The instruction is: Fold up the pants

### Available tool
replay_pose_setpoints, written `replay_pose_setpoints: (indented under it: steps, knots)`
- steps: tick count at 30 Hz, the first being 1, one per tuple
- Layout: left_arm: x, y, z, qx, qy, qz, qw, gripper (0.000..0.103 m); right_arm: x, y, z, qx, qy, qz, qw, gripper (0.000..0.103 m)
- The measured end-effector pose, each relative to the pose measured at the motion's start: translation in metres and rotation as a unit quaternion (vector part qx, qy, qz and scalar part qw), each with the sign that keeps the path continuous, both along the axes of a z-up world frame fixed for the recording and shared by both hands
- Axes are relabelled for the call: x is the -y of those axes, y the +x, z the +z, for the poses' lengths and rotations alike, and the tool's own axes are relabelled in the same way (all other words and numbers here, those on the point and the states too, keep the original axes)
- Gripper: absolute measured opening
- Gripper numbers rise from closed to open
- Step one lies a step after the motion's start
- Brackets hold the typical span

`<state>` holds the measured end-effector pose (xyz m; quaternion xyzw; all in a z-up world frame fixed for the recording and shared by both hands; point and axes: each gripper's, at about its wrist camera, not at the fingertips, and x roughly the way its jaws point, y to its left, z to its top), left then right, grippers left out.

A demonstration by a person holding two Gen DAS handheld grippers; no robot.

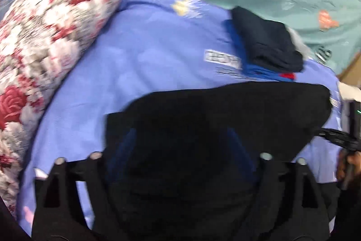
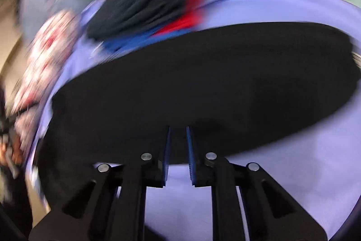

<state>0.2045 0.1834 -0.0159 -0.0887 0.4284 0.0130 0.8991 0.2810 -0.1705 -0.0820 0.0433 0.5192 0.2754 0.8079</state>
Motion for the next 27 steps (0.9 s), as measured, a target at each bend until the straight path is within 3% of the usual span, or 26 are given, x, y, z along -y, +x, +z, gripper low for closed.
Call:
replay_pose_setpoints:
  steps: [2, 4, 7, 9, 11, 13, 15, 17, 18, 19, 21, 23, 25, 27]
  knots:
    - [0.028, 0.013, -0.016, -0.013, 0.024, -0.029, 0.9992, 0.090, -0.013, 0.013, -0.017, -0.016, -0.039, 0.021, 0.999, 0.016]
    - [0.039, 0.031, -0.037, -0.042, 0.054, -0.023, 0.9974, 0.090, 0.011, 0.031, -0.021, -0.038, 0.005, 0.012, 0.999, 0.013]
    - [0.017, 0.045, -0.071, -0.097, 0.059, 0.013, 0.9934, 0.088, 0.094, 0.061, -0.018, -0.046, 0.026, -0.076, 0.996, 0.014]
    - [-0.002, 0.053, -0.085, -0.114, 0.024, 0.031, 0.9927, 0.086, 0.151, 0.076, -0.016, -0.035, 0.034, -0.138, 0.989, 0.011]
    - [-0.013, 0.063, -0.084, -0.113, 0.008, 0.034, 0.9930, 0.086, 0.227, 0.091, -0.014, -0.025, 0.036, -0.260, 0.965, 0.007]
    - [-0.015, 0.070, -0.078, -0.120, 0.007, 0.046, 0.9918, 0.083, 0.273, 0.092, -0.009, -0.025, 0.031, -0.367, 0.929, 0.010]
    - [-0.013, 0.072, -0.062, -0.095, 0.012, 0.061, 0.9936, 0.083, 0.256, 0.093, 0.007, -0.001, 0.058, -0.328, 0.943, 0.013]
    - [0.001, 0.072, -0.048, -0.068, 0.009, 0.037, 0.9969, 0.085, 0.193, 0.099, 0.020, 0.014, 0.070, -0.216, 0.974, 0.020]
    - [0.008, 0.074, -0.045, -0.063, 0.016, 0.027, 0.9975, 0.085, 0.162, 0.102, 0.022, 0.021, 0.064, -0.171, 0.983, 0.035]
    - [0.016, 0.081, -0.044, -0.059, 0.037, 0.020, 0.9974, 0.085, 0.141, 0.105, 0.023, 0.026, 0.054, -0.148, 0.987, 0.047]
    - [0.023, 0.097, -0.048, -0.066, 0.052, 0.021, 0.9962, 0.085, 0.095, 0.120, 0.014, 0.020, 0.021, -0.107, 0.994, 0.050]
    - [0.014, 0.116, -0.065, -0.094, 0.058, 0.046, 0.9928, 0.085, 0.080, 0.133, 0.002, 0.000, -0.003, -0.107, 0.994, 0.051]
    - [0.008, 0.122, -0.074, -0.114, 0.080, 0.055, 0.9887, 0.079, 0.090, 0.148, 0.011, 0.021, -0.031, -0.163, 0.986, 0.048]
    - [-0.004, 0.129, -0.074, -0.121, 0.074, 0.035, 0.9893, 0.079, 0.092, 0.150, 0.025, 0.069, -0.152, -0.258, 0.952, 0.052]
